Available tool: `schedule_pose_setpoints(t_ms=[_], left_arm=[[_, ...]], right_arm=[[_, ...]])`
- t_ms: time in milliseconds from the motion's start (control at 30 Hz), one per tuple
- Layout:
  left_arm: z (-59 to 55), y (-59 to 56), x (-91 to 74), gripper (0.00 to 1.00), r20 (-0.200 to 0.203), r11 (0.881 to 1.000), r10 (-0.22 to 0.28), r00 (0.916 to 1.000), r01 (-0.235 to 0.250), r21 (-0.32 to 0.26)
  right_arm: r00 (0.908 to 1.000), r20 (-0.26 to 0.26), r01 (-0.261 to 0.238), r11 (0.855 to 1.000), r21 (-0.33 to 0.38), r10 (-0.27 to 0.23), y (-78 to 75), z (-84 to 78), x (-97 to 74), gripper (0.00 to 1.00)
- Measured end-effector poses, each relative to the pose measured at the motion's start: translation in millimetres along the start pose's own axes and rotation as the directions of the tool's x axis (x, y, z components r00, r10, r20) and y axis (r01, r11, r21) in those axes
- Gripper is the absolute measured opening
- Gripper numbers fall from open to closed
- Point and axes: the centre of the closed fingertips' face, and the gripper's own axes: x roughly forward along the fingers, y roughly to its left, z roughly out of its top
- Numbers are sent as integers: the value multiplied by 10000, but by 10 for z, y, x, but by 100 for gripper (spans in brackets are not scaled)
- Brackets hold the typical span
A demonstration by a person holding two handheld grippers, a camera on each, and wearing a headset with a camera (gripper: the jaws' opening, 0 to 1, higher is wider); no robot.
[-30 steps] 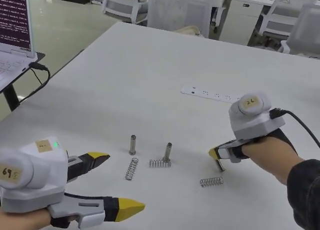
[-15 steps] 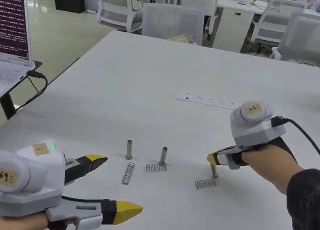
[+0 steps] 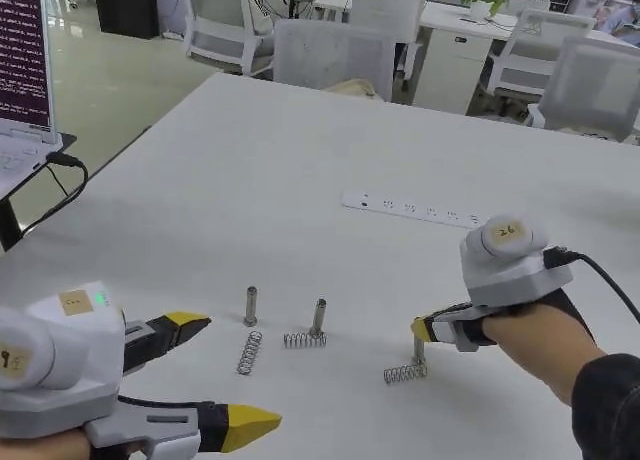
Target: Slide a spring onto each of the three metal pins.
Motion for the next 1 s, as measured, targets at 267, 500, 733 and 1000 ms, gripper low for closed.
schedule_pose_setpoints(t_ms=[267, 500, 733, 1000], left_arm=[[10, -17, -8, 80, 10, 10000, -28, 10000, 28, 75], [11, -25, -8, 80, 24, 9999, -65, 10000, 64, 106], [10, -31, -8, 80, 20, 9999, -95, 10000, 95, 138], [7, -33, -11, 80, 18, 9998, -118, 9999, 117, 147]], right_arm=[[9999, 132, 85, 10000, -30, -84, -8, -55, -55, 6], [9999, 110, 127, 9997, -185, -125, -8, -90, -81, 6], [9998, 85, 163, 9993, -337, -160, -10, -115, -95, 6], [9998, 43, 171, 9989, -441, -170, -9, -137, -93, 6]])
